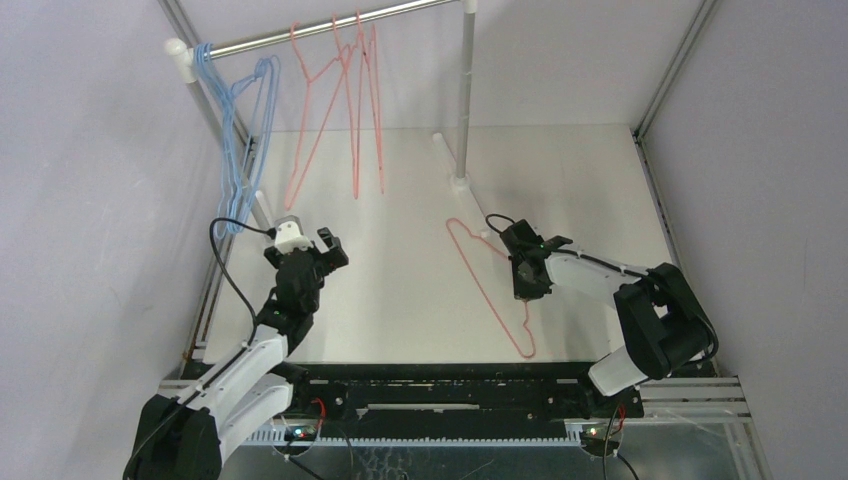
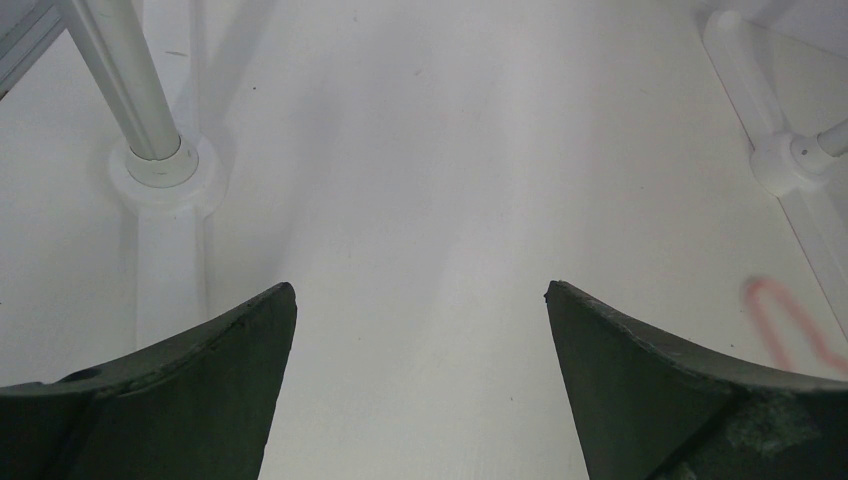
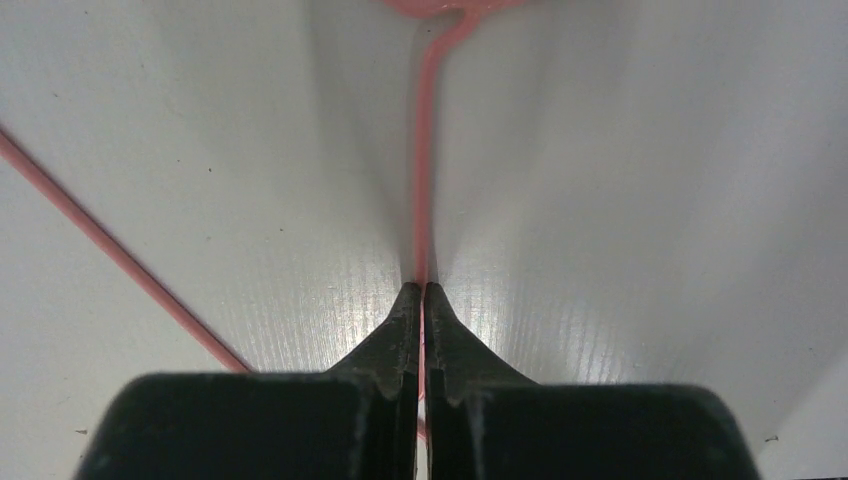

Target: Organize the hangers

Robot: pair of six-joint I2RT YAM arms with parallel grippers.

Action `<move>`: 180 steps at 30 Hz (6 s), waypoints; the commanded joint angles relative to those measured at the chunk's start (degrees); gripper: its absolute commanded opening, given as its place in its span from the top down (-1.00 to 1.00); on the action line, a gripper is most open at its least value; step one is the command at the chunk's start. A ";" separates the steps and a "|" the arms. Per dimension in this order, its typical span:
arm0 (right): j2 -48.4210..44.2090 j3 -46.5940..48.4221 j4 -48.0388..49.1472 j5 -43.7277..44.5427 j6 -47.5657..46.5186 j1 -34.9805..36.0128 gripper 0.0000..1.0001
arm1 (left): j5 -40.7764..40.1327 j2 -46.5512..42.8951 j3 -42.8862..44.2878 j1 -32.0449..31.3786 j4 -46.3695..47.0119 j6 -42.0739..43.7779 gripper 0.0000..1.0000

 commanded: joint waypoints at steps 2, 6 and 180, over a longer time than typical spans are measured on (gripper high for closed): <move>2.27 0.49 -1.21 1.42 0.50 2.89 1.00 | -0.83 -1.07 -1.46 0.33 2.38 -0.70 -0.99; -1.89 -0.11 -0.02 1.49 1.50 7.59 1.00 | -0.92 -1.17 -1.49 0.33 2.39 -0.70 -0.99; 5.09 -3.85 16.20 1.21 14.77 23.89 1.00 | 1.10 16.53 1.08 -35.79 0.63 -30.85 -0.61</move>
